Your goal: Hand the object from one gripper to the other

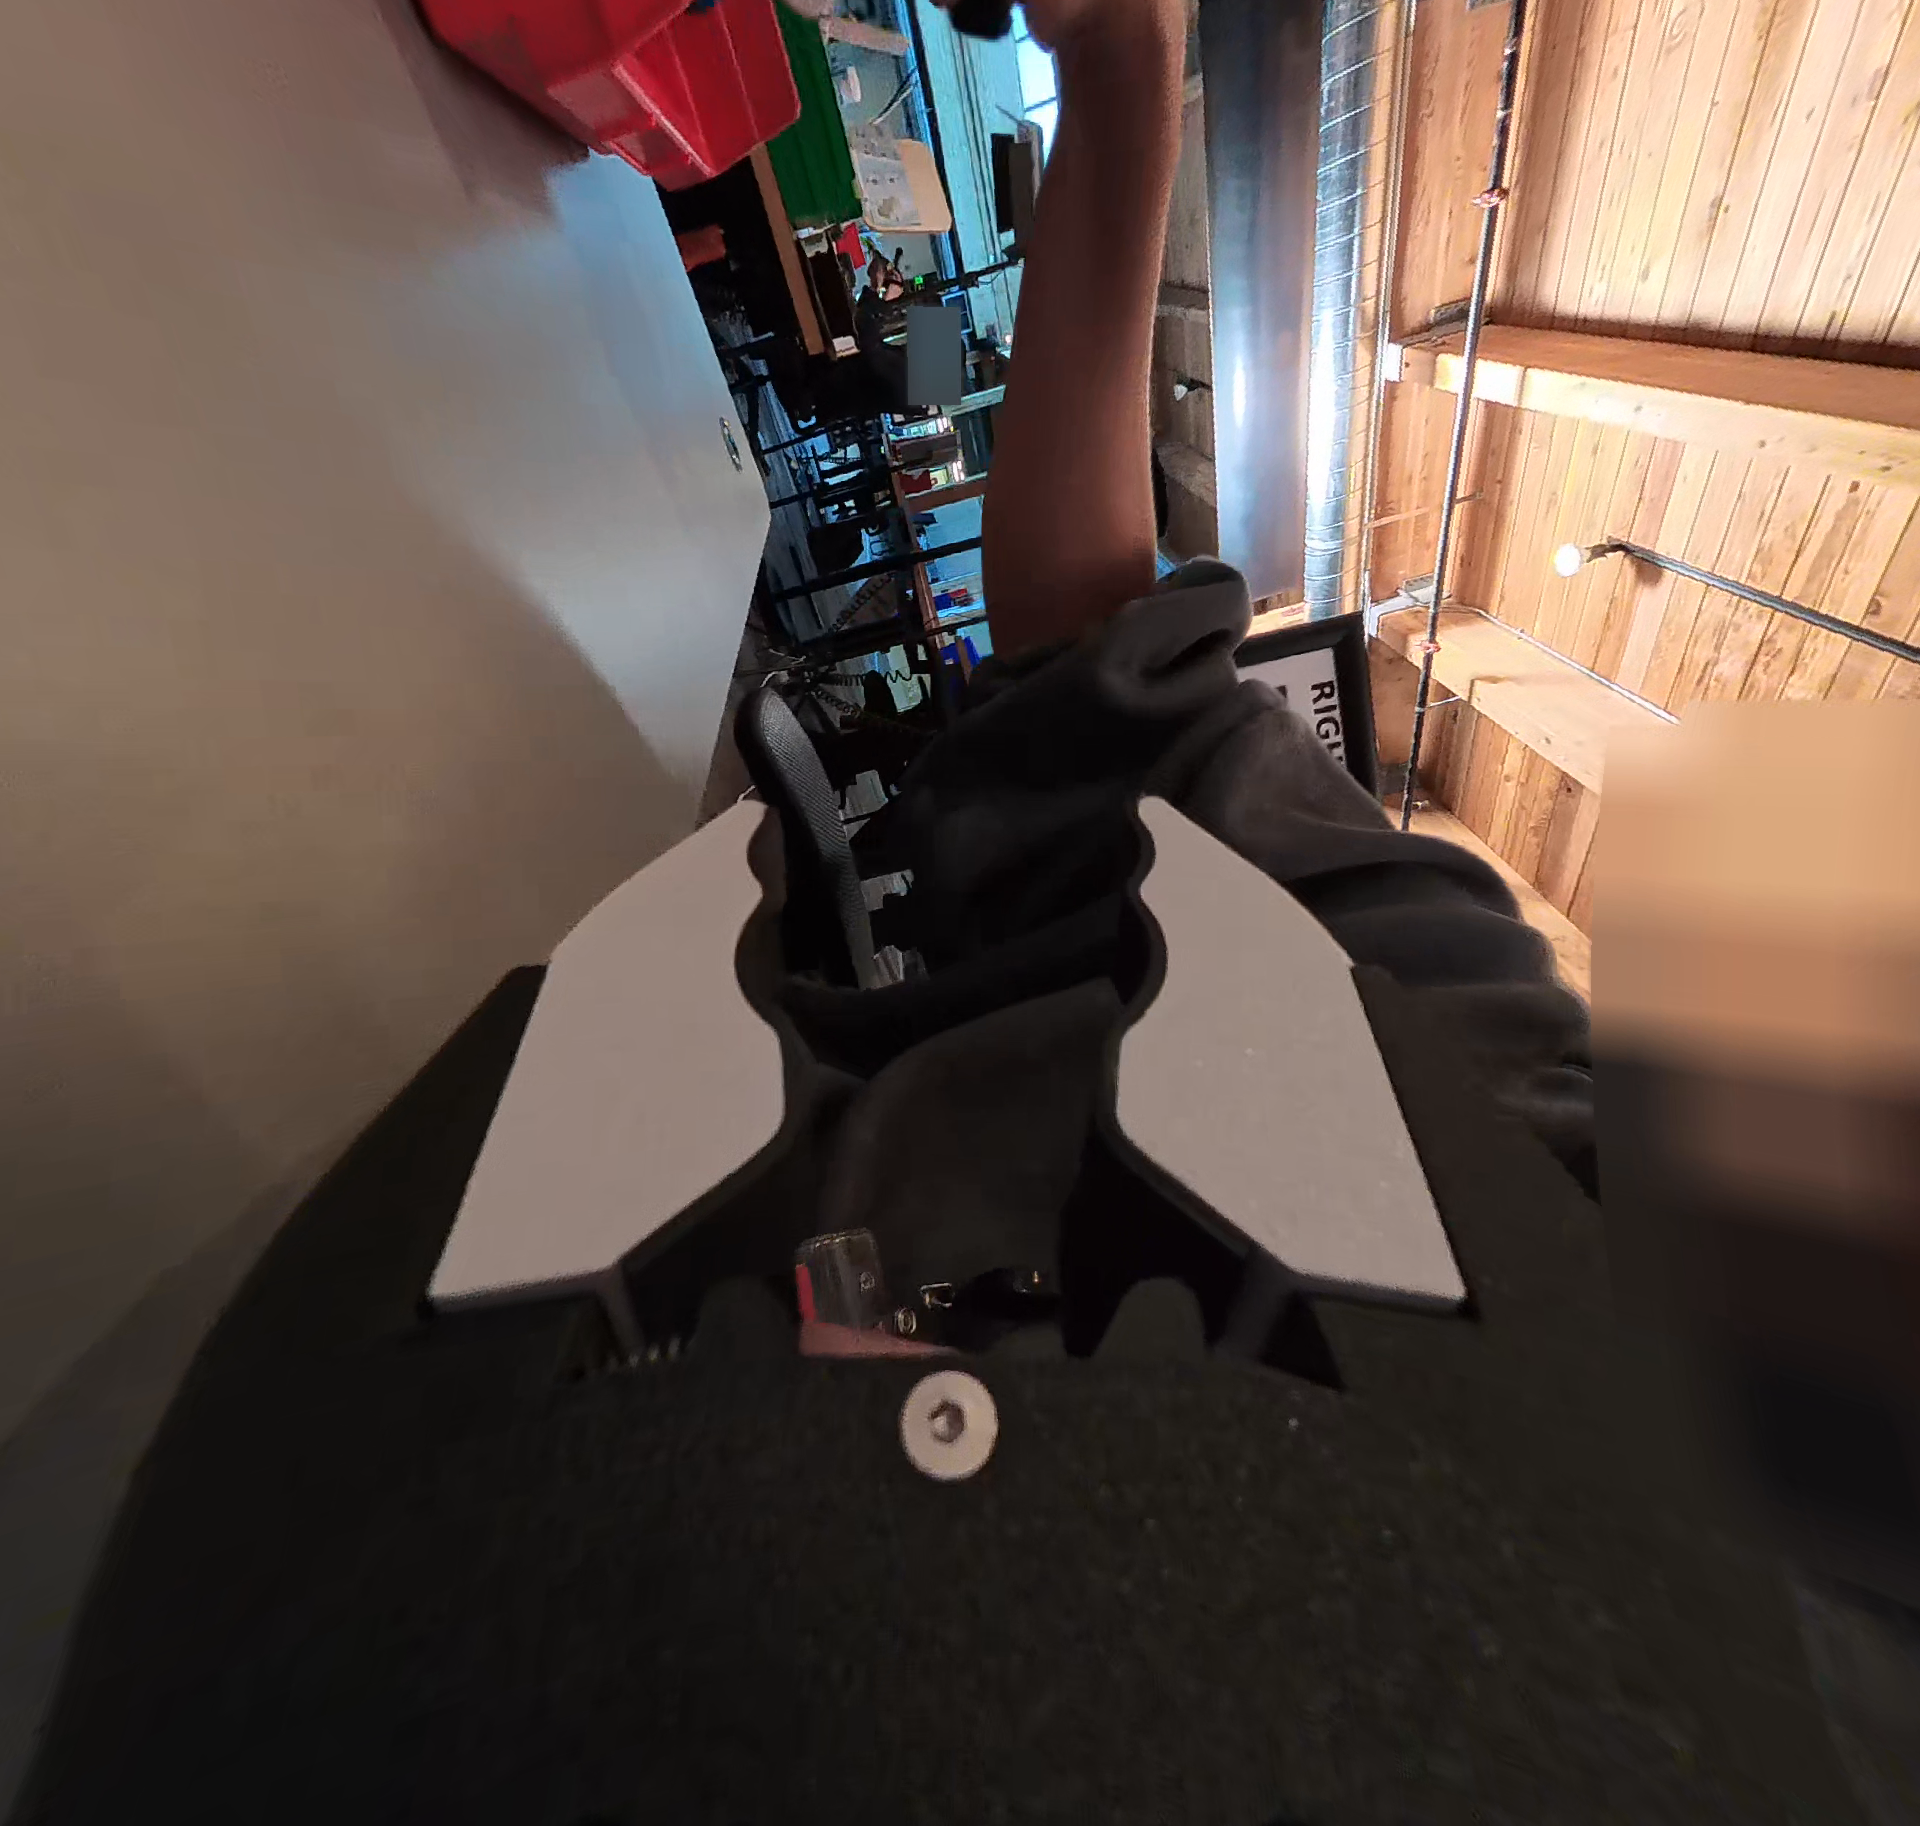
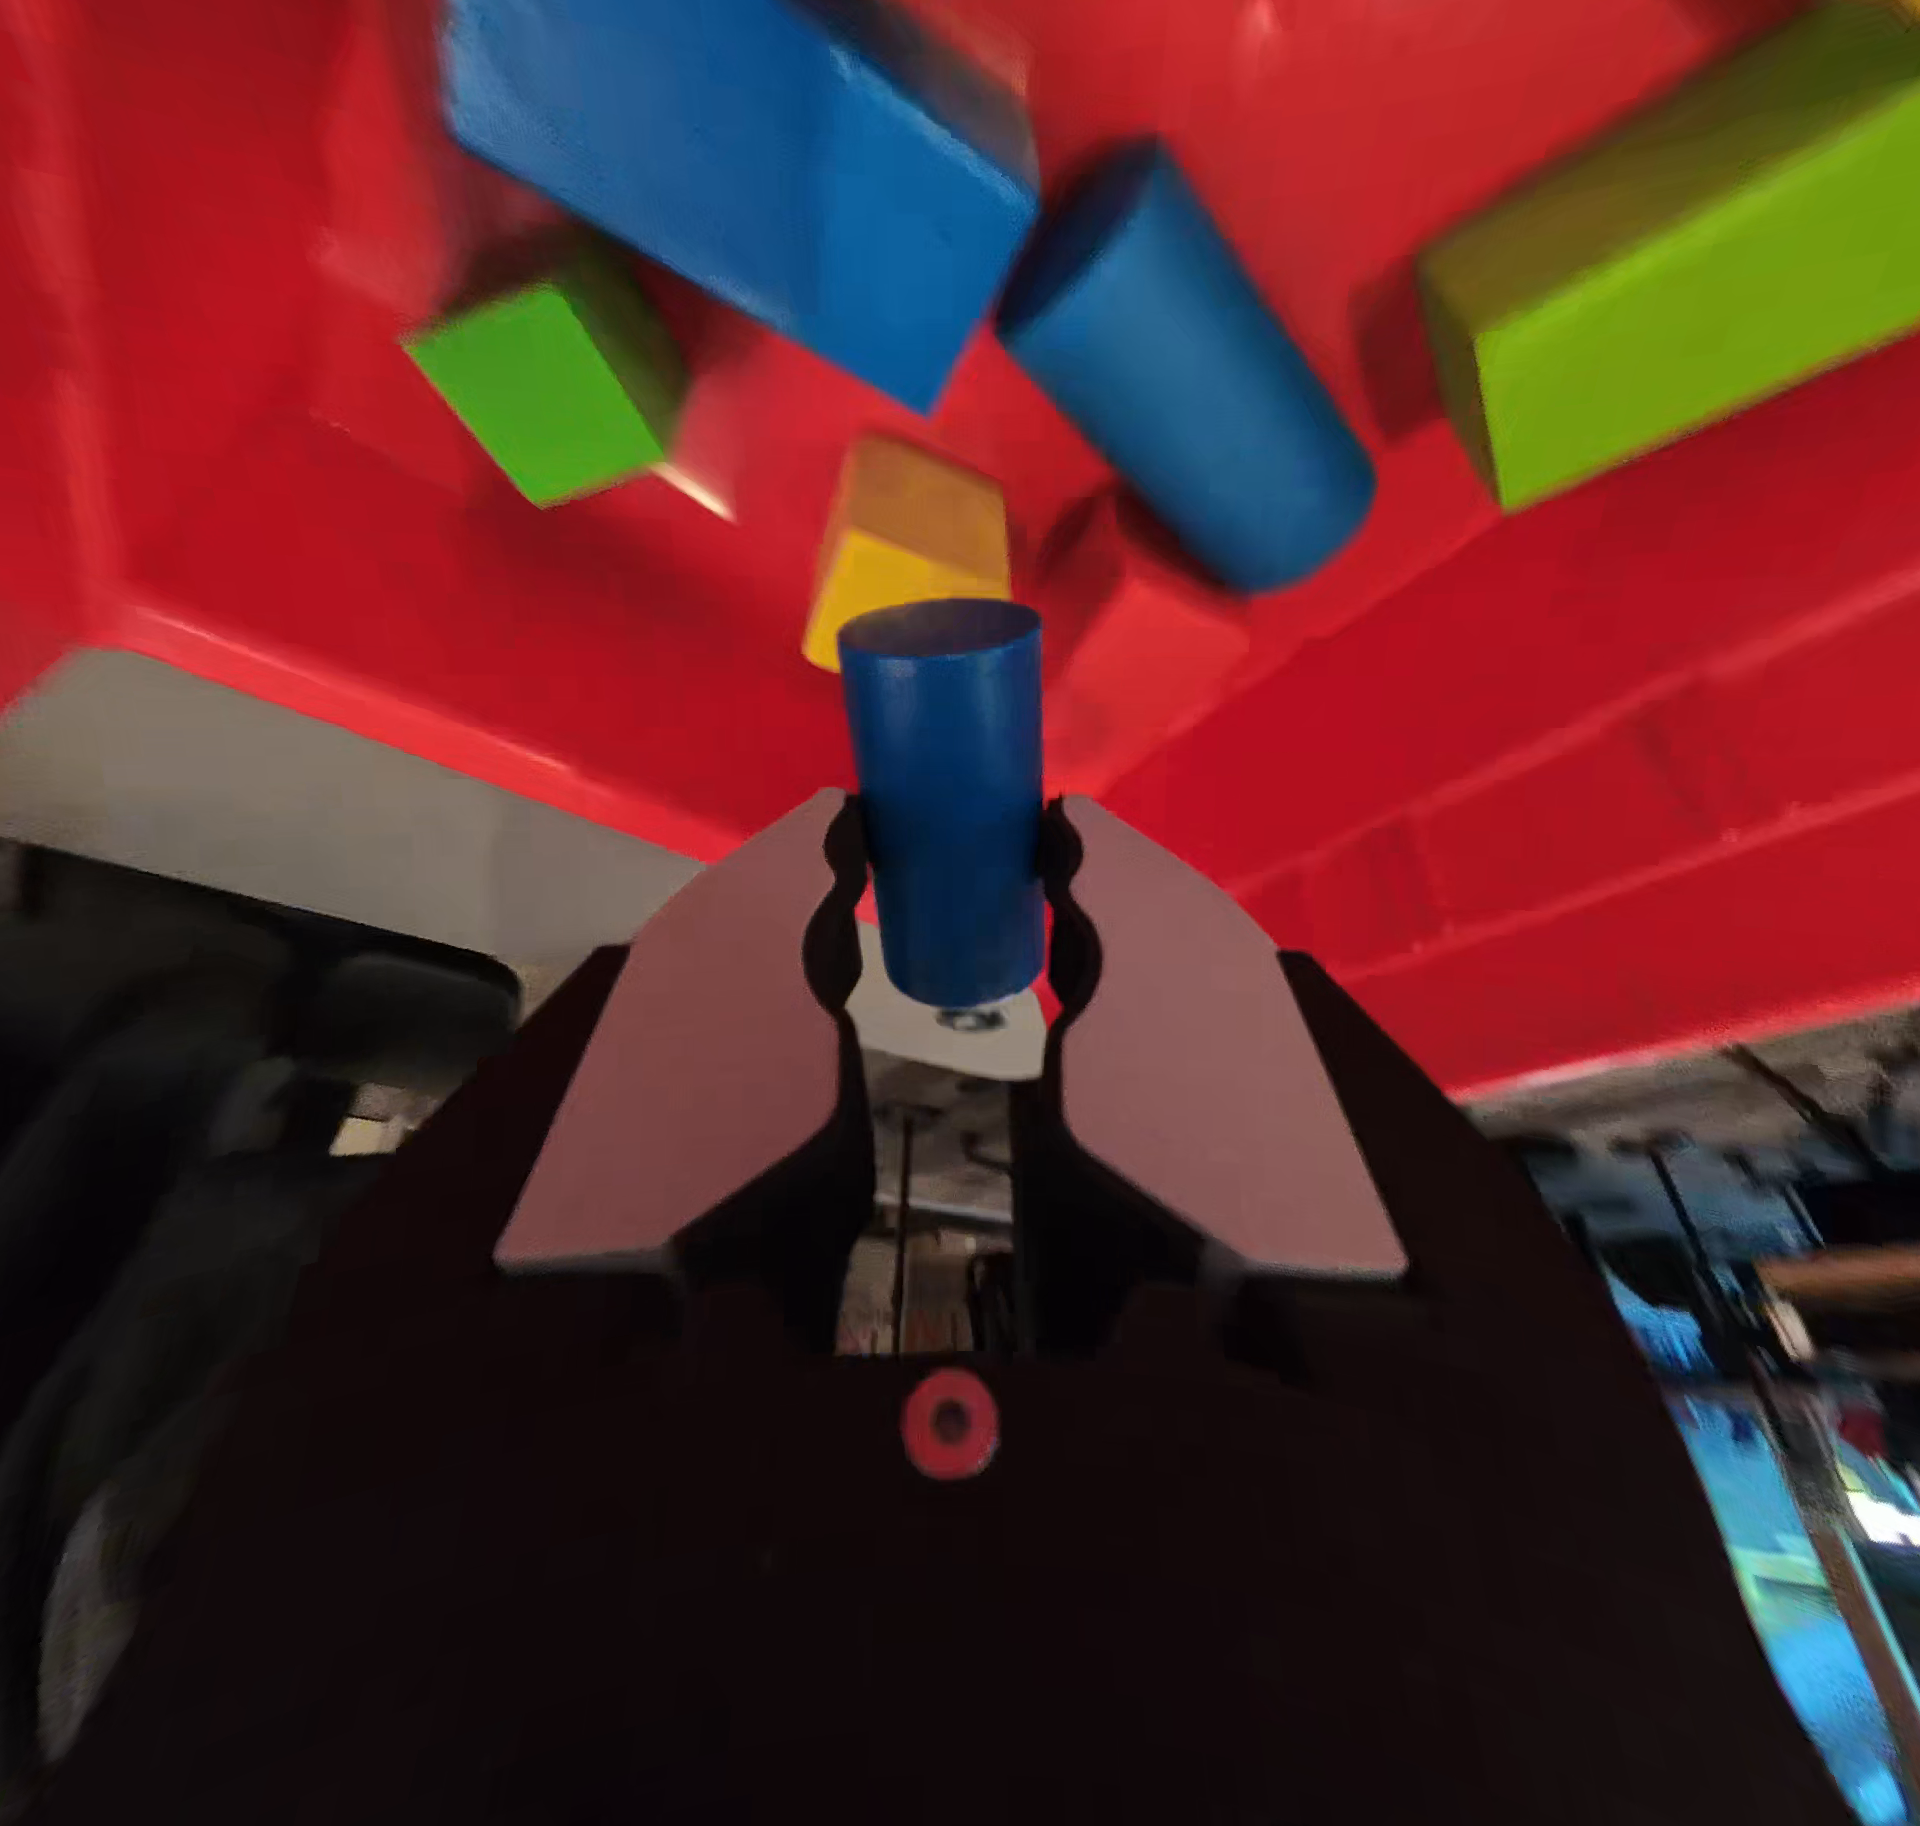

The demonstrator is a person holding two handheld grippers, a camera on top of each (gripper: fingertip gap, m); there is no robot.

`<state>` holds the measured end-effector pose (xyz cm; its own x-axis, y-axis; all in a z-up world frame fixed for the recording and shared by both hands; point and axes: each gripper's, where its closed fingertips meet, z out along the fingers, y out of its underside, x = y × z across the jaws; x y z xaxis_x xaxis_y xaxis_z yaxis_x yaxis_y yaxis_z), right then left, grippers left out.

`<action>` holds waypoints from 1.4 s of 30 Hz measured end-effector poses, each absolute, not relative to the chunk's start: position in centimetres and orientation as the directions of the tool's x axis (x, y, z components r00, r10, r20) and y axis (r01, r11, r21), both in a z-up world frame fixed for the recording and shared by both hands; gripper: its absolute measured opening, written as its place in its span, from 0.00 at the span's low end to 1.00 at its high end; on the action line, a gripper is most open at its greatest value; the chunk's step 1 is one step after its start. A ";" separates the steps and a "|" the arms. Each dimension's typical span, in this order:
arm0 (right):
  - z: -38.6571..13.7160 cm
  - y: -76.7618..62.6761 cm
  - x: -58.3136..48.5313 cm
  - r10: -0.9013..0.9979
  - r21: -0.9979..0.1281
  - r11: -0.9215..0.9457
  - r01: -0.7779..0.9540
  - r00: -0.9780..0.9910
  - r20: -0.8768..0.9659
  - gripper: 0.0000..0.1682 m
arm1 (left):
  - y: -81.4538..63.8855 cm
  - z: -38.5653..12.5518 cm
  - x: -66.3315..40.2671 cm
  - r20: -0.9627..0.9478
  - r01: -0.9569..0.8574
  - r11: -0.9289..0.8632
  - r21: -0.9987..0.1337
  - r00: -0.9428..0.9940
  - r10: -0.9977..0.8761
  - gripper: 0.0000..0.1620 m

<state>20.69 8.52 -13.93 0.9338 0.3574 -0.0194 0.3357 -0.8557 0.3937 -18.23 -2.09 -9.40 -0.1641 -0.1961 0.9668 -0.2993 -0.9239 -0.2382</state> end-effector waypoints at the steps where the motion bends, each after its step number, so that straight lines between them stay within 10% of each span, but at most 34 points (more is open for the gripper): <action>1: -14.1 9.2 20.3 0.362 0.351 -0.867 0.353 0.931 -0.044 0.19 | -2.2 -9.5 -18.3 0.965 -0.303 -0.920 -0.248 -0.159 -0.207 0.38; 8: -15.9 10.0 15.1 0.350 0.074 -0.924 0.375 0.908 -0.231 0.19 | -2.3 -9.3 -18.9 0.962 -0.296 -0.918 -0.263 -0.158 -0.224 0.37; 28: -19.4 9.5 16.9 0.289 0.108 -0.949 0.296 0.954 -0.073 0.20 | -2.7 -9.9 -18.4 0.964 -0.314 -0.913 -0.261 -0.124 -0.233 0.37; 31: -17.4 9.8 17.0 0.369 -0.028 -0.929 0.368 0.926 -0.084 0.36 | -2.7 -11.6 -18.3 0.925 -0.336 -0.869 -0.362 -0.017 -0.379 0.39; 35: -10.7 9.7 18.9 0.268 -0.369 -0.889 0.271 0.962 0.060 0.36 | -3.2 -12.0 -18.1 0.847 -0.379 -0.791 -0.480 0.035 -0.530 0.40; 42: -8.2 3.0 6.2 0.304 -0.900 -0.420 -0.115 0.917 -0.259 0.31 | 1.1 -14.0 -19.6 0.489 -0.430 -0.579 -0.693 0.311 -0.815 0.39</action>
